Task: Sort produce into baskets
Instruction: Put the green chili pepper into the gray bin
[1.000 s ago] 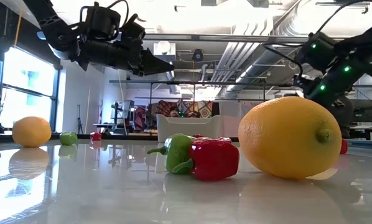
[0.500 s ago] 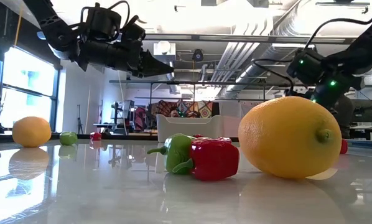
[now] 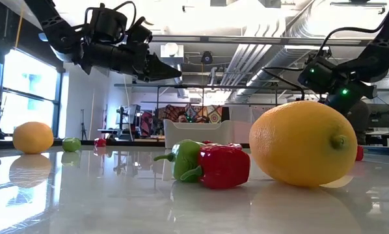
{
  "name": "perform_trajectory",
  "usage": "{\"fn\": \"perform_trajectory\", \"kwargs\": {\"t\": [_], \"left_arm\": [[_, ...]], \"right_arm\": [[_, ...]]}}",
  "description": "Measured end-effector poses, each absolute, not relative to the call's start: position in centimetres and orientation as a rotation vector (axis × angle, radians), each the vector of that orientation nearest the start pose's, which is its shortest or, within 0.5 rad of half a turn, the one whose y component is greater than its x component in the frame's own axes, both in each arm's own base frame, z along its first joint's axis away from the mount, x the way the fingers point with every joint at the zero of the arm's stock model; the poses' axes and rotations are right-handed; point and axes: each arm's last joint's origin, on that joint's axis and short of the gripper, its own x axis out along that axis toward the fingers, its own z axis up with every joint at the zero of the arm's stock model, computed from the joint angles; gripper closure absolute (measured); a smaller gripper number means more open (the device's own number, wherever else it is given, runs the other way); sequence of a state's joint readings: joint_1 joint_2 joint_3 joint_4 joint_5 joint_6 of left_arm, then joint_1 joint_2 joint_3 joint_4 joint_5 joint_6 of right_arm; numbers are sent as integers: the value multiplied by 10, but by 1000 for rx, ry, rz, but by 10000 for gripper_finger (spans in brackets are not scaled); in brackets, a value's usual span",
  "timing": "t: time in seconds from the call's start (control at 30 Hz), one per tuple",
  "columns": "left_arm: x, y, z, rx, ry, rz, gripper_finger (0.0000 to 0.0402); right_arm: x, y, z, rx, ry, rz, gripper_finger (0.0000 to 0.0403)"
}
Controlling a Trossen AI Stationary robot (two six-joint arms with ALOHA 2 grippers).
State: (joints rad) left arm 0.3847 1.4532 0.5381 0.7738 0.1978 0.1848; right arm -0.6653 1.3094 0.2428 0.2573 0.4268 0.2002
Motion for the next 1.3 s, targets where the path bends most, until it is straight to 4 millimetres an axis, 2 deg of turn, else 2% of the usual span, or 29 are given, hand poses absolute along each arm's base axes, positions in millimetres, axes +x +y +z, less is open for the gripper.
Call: {"fn": "perform_trajectory", "kwargs": {"t": [0.33, 0.47, 0.63, 0.8, 1.17, 1.3], "left_arm": [[262, 100, 193, 140, 170, 172, 383], [262, 100, 192, 139, 176, 172, 383], [262, 100, 191, 135, 189, 171, 383], [262, 100, 191, 134, 190, 172, 383], [262, 100, 191, 133, 190, 174, 383], [262, 100, 191, 134, 190, 174, 383]], "right_arm": [[140, -125, 114, 206, 727, -1079, 317], [138, -124, 122, 192, 691, -1070, 333], [135, -121, 130, 212, 653, -1080, 334], [135, -121, 132, 251, 609, -1095, 313], [139, -118, 133, 323, 597, -949, 214], [149, -118, 146, 316, 618, -917, 186]]}}
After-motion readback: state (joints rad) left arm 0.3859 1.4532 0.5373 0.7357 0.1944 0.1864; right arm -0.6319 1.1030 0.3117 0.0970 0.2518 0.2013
